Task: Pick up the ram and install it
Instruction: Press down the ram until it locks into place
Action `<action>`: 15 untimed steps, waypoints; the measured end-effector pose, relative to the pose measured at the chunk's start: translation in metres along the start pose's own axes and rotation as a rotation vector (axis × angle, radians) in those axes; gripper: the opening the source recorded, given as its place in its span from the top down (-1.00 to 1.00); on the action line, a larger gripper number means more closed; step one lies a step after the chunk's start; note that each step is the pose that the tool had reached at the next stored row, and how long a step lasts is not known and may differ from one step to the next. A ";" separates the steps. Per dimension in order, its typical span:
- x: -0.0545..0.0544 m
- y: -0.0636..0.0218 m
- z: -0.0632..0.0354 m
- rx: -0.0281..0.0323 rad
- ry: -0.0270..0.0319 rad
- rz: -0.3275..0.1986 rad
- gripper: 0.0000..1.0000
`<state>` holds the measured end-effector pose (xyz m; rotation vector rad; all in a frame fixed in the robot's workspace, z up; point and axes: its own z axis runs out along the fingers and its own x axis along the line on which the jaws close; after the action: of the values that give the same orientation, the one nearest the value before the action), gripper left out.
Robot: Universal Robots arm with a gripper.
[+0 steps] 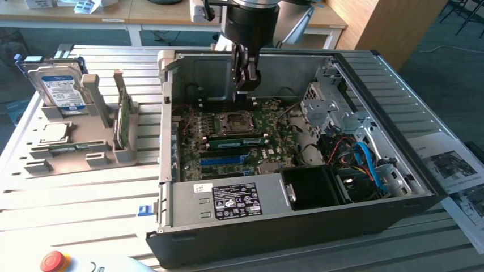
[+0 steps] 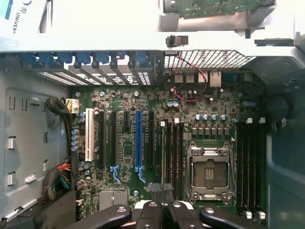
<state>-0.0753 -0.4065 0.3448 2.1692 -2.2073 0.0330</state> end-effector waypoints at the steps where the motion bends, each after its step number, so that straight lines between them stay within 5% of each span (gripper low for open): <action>1: 0.000 0.0000 -0.0001 -0.0001 0.0001 0.000 0.80; 15: 0.000 -0.0121 -0.0003 -0.0019 0.0002 0.000 0.80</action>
<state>-0.0633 -0.4066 0.3448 2.1682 -2.2063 0.0311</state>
